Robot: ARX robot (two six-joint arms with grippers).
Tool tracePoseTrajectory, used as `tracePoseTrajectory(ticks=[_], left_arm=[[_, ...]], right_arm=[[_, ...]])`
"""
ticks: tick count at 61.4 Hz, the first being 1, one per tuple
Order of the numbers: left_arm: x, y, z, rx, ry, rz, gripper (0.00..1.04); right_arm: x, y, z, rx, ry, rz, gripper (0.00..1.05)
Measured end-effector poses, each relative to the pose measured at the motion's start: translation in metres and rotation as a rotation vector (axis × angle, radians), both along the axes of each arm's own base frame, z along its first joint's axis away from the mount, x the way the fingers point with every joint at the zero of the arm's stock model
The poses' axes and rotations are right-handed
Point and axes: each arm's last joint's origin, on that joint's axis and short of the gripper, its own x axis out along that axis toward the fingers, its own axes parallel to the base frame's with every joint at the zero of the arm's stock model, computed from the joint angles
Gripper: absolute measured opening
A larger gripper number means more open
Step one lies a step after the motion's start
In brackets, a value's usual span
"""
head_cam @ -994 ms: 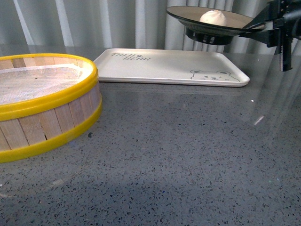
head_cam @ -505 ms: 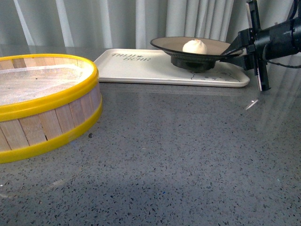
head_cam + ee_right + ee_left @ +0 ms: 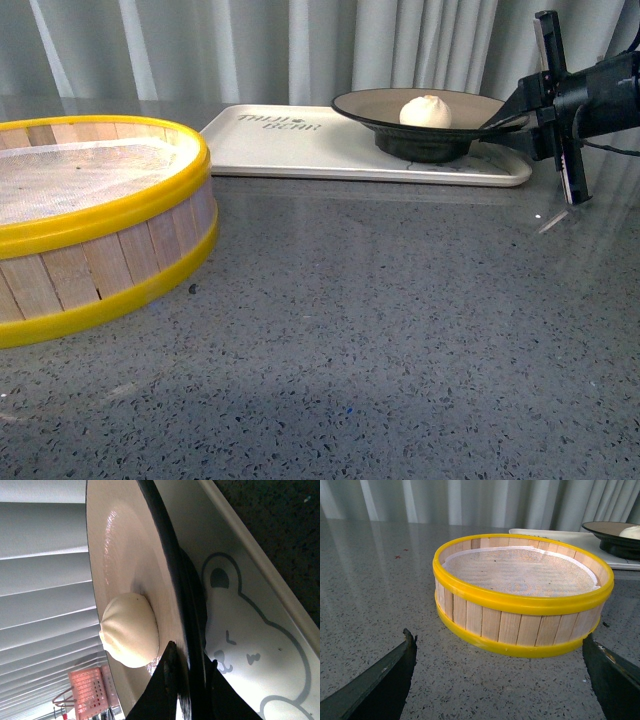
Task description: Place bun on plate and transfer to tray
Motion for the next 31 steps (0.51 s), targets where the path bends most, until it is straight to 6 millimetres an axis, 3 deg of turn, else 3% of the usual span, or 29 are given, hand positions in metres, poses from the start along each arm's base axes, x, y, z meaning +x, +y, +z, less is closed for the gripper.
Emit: tracePoseTrajectory(ticks=[31], left_arm=[[0.000, 0.000, 0.000, 0.000, 0.000, 0.000, 0.98]], right_arm=[[-0.019, 0.009, 0.001, -0.034, -0.023, 0.023, 0.03]])
